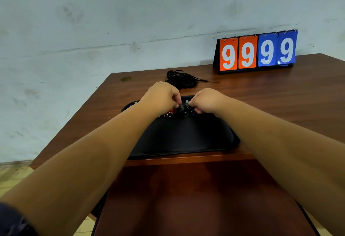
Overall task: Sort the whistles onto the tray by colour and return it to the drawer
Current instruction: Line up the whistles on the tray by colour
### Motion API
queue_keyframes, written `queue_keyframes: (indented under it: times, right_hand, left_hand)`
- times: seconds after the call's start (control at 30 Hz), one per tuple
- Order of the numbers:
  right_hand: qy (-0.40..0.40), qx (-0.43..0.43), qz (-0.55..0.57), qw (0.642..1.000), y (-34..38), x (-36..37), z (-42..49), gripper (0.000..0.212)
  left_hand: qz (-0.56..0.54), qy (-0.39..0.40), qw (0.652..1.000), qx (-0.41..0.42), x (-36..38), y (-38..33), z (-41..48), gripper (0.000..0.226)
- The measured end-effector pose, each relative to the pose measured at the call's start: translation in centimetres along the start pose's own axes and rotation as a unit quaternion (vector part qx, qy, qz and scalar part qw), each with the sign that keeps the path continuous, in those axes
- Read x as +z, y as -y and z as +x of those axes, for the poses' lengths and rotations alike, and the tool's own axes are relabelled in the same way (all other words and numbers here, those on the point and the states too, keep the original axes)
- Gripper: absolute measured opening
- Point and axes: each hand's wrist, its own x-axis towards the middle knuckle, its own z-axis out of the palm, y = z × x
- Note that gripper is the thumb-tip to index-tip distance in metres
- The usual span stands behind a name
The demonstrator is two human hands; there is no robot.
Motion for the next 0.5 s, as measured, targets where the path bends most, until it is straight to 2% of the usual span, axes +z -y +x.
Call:
queue_keyframes:
  times: [0.1,0.33,0.5]
  right_hand:
    - [-0.005,-0.002,-0.006,1.000,-0.1,0.1,0.0,0.025]
    - [-0.004,-0.009,-0.025,1.000,-0.1,0.2,0.0,0.031]
    - [0.001,-0.005,-0.033,0.999,0.1,0.2,0.0,0.031]
  left_hand:
    - [-0.025,0.023,0.999,-0.020,-0.3,-0.2,0.3,0.020]
    - [-0.094,-0.025,0.995,0.017,1.0,0.7,-0.5,0.012]
    - [-0.098,-0.013,0.995,0.018,1.1,0.7,-0.5,0.011]
